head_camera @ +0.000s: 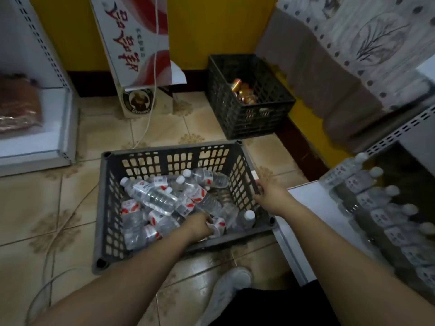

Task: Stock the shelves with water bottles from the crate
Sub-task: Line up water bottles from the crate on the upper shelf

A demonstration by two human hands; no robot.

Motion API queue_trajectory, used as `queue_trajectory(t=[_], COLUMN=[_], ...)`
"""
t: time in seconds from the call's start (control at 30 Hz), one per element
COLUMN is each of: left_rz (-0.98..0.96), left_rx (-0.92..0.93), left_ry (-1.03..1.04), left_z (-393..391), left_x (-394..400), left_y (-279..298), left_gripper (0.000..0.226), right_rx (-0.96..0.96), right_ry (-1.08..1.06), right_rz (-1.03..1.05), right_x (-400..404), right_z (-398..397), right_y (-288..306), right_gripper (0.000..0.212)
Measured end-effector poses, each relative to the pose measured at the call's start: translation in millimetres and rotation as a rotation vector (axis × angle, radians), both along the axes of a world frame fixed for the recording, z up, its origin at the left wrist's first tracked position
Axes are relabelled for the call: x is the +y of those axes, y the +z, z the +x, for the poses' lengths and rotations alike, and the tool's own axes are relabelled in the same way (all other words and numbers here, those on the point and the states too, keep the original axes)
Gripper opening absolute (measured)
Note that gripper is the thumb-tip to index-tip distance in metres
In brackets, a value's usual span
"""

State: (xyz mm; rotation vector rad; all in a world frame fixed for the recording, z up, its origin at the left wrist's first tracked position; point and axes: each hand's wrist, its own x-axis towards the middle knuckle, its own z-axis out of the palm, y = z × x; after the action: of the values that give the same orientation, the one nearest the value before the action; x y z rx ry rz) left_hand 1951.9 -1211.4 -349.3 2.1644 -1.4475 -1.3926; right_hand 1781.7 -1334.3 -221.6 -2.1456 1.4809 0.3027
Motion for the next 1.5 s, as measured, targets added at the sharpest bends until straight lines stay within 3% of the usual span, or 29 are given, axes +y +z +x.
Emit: queue_trajectory(t=[0.13, 0.33, 0.5, 0.63, 0.77, 1.03, 1.13, 1.23, 1.33, 1.4, 1.5], left_rz=[0.102, -0.033, -0.035, 0.011, 0.01, 0.055, 0.091, 0.099, 0.068, -0.008, -0.099], left_rx=[0.062, 0.144, 0.171, 0.15, 0.174, 0.179, 0.165, 0.144, 0.118, 0.166, 0.269], left_ry=[-0.03, 0.111, 0.129, -0.002, -0.067, 0.011, 0.021, 0.02, 0.095, 0.149, 0.064], left_z=[-18, -42, -45, -47, -46, -48, -49, -44, -40, -35, -32], left_x=[-26, -43, -40, -42, -45, -46, -47, -46, -40, -37, -36], left_y=[-23, -49, -56, -51, -51, -64, -61, -66, -59, -45, -20], left_gripper=[0.043, 0.055, 0.049, 0.038, 0.045, 0.036, 0.046, 0.064, 0.071, 0.075, 0.092], right_rx=[0.158, 0.498, 0.386, 0.316, 0.248, 0.283, 0.294, 0.275, 0.13, 0.018, -0.107], right_ry=[0.134, 0.111, 0.06, -0.018, -0.011, -0.063, -0.036, 0.034, 0.056, 0.011, -0.034], right_rz=[0.081, 0.347, 0.139, 0.133, 0.132, 0.096, 0.054, 0.08, 0.118, 0.132, 0.182], right_x=[-10, 1, 7, 9, 10, 10, 15, 10, 2, 5, 15], right_z=[-1, 14, 6, 7, 0, 8, 7, 9, 6, 0, -16], right_y=[-44, -105, -114, -121, -135, -135, -132, -112, -73, -41, 15], right_gripper=[0.043, 0.048, 0.03, 0.035, 0.036, 0.047, 0.049, 0.049, 0.032, 0.021, 0.022])
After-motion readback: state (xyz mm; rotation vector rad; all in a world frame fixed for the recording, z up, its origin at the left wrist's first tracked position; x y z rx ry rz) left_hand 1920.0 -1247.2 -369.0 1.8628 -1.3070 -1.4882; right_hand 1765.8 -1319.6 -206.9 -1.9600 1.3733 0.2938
